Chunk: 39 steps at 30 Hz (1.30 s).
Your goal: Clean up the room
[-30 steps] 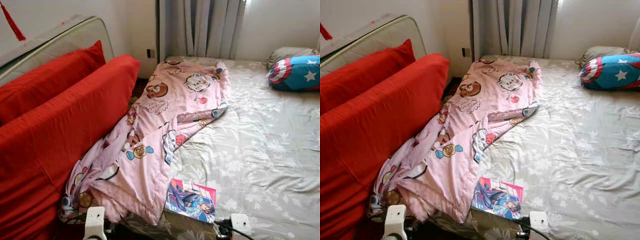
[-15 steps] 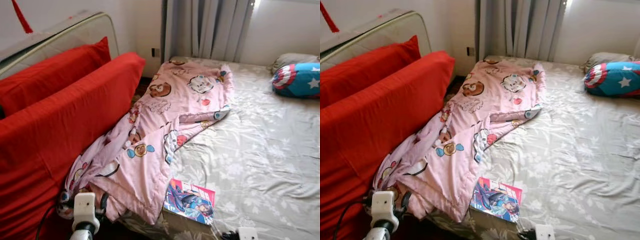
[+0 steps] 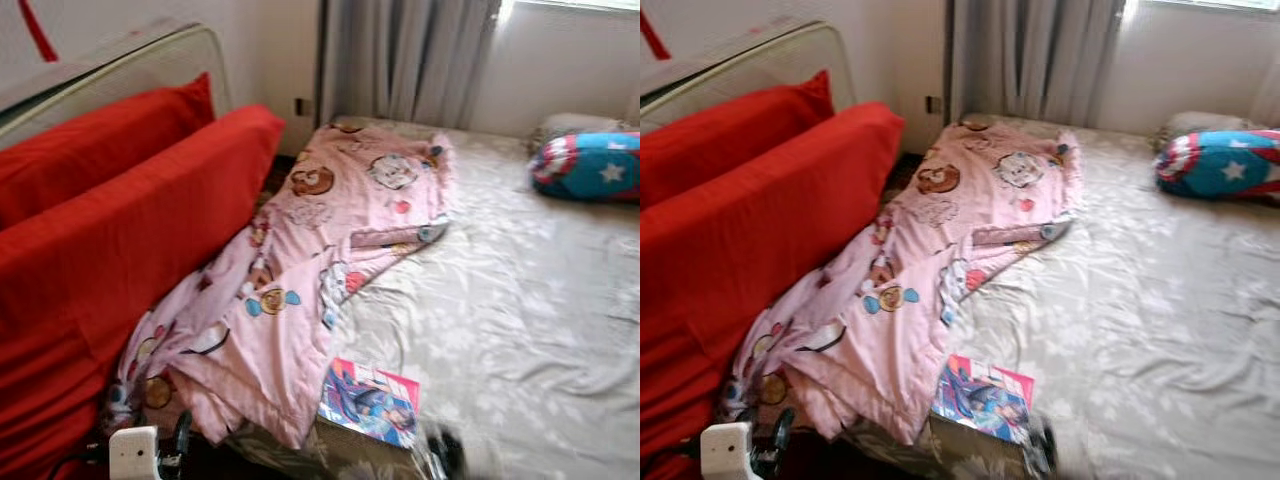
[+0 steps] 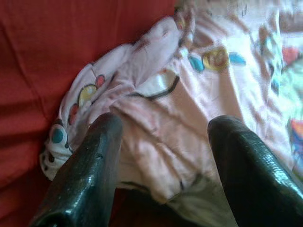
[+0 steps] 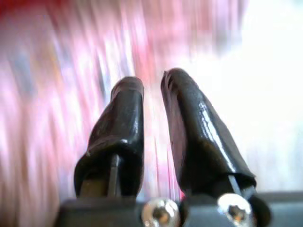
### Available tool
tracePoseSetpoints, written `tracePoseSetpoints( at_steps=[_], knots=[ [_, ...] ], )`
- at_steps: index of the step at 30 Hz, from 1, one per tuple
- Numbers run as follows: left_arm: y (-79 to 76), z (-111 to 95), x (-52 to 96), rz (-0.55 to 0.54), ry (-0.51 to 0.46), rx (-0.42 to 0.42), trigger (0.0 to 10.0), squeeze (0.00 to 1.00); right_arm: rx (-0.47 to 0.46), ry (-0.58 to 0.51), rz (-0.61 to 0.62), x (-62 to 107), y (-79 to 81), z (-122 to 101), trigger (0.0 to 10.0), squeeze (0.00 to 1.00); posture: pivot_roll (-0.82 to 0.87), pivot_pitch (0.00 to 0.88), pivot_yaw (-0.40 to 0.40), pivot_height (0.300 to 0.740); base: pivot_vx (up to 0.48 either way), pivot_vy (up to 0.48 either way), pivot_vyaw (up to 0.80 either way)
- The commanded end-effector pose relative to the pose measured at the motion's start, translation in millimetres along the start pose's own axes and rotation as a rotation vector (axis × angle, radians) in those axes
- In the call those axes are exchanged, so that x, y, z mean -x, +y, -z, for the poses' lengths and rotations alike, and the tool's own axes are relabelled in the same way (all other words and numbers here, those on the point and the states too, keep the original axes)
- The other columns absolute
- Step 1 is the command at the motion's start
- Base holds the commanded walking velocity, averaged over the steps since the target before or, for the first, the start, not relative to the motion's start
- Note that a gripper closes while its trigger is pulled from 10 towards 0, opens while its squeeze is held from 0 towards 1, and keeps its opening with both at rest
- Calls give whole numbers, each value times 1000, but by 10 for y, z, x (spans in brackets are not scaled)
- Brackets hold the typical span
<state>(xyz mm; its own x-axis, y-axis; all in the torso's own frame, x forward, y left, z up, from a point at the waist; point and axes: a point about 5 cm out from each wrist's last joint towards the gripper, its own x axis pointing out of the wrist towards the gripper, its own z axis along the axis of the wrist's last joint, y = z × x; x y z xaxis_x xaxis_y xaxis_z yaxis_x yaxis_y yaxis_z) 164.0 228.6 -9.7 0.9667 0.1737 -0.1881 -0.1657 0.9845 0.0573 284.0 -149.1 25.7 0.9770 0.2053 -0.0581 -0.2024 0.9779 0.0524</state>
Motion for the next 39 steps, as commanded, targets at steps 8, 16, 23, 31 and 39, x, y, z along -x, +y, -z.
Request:
tracePoseSetpoints(
  at_steps=[8, 16, 23, 31, 39],
  knots=[
    [-89, -44, -7, -14, 14, 37, 10000, 0, -32, -13, 99, -77, -122, -90, 10000, 0, -60, 10, -59, 740, 0, 0, 0],
    [-14, -171, -48, -52, -21, 34, 10000, 0, -6, -50, 229, 307, -307, -77, 10000, 0, -70, 99, -62, 740, 0, 0, 0],
    [8, -240, -89, -47, -27, 31, 10000, 0, -11, 92, 267, 731, -298, 281, 10000, 0, -90, 153, -29, 740, 0, 0, 0],
    [-23, -263, -96, -26, -11, 31, 10000, 0, -30, 116, 251, 622, -211, 266, 10000, 0, -78, 187, -19, 740, 0, 0, 0],
    [-115, -321, -178, -10, -14, 47, 10000, 0, -6, 135, 247, 477, -202, 221, 10000, 0, -72, 210, -12, 740, 0, 0, 0]
  ],
)
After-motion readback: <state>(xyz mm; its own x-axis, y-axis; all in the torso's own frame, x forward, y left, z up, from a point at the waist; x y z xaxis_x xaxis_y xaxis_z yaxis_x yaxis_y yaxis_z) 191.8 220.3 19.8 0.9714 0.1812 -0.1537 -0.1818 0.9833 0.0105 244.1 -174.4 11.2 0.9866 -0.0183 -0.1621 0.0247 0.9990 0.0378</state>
